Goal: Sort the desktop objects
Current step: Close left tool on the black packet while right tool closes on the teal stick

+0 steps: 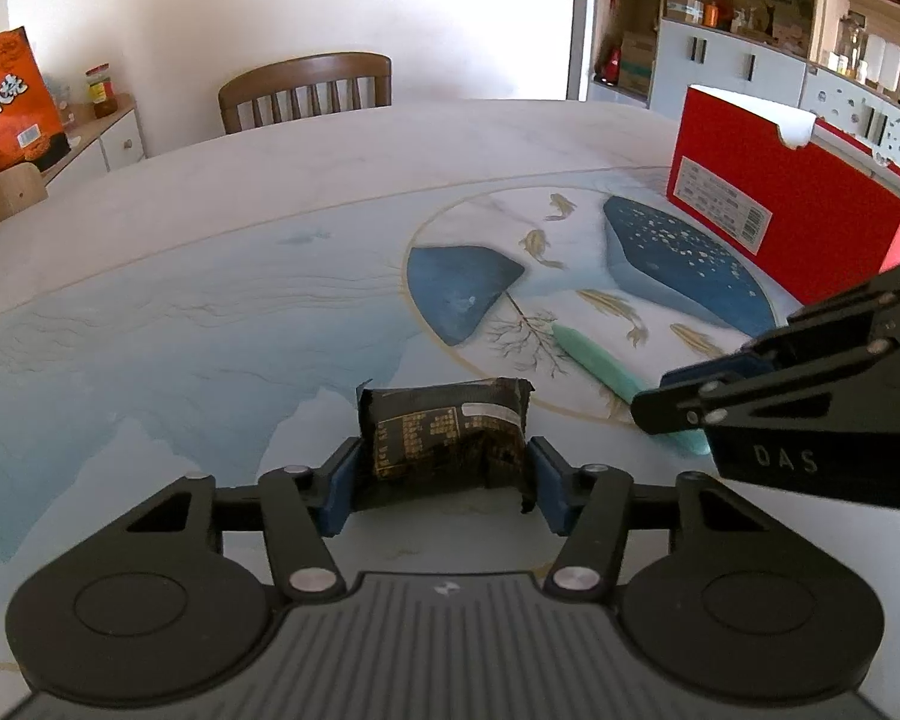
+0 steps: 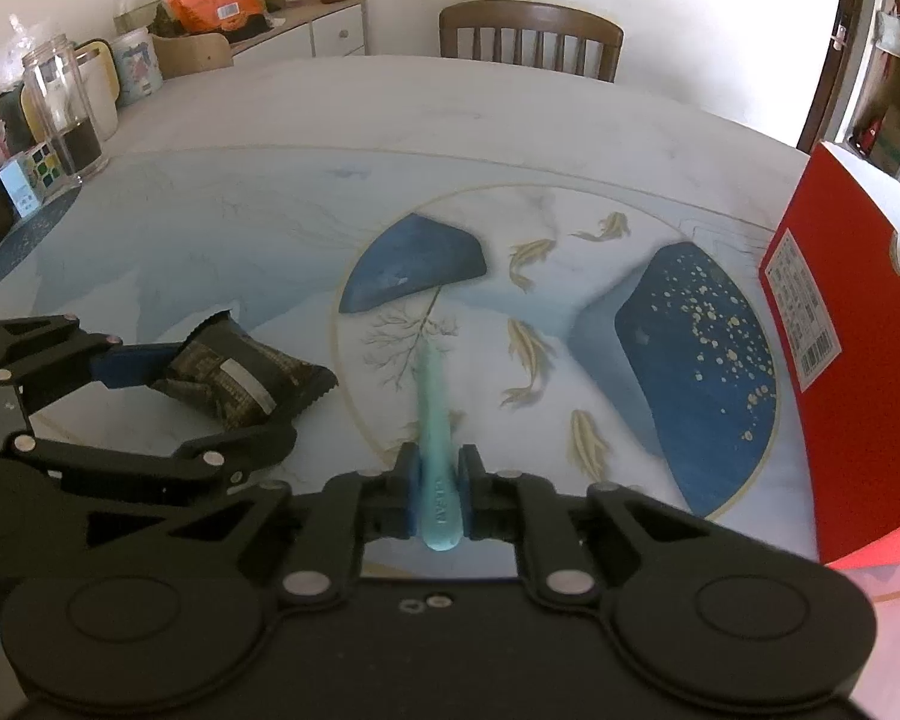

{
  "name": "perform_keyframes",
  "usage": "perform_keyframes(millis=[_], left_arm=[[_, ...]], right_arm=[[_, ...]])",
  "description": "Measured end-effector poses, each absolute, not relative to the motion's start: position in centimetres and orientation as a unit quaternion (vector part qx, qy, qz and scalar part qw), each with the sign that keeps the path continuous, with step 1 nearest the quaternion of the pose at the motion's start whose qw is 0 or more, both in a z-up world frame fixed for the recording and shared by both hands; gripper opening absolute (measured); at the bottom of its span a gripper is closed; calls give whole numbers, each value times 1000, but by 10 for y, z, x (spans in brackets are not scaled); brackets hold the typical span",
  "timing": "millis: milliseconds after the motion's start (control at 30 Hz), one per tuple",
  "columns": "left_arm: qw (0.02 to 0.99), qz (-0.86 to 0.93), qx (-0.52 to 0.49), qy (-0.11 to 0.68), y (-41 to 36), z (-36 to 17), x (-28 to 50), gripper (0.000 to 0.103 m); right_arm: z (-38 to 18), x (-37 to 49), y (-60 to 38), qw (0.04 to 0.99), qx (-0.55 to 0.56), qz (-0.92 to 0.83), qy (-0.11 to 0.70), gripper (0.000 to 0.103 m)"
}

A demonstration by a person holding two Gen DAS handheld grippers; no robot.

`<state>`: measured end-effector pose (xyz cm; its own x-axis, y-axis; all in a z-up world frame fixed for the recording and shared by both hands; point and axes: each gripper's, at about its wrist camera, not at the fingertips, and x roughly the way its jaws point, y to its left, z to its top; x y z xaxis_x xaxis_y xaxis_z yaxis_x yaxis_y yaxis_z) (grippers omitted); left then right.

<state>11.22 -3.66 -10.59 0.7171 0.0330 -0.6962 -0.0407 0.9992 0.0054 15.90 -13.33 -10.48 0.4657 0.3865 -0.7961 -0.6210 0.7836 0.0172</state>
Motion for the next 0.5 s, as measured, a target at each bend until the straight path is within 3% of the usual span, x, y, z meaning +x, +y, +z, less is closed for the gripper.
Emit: perform_keyframes(millis=[500], left_arm=[[931,11,-14,365,-40,-87,109,53]], right_arm=[[-85,151,-149,860,-109,285,409,12]])
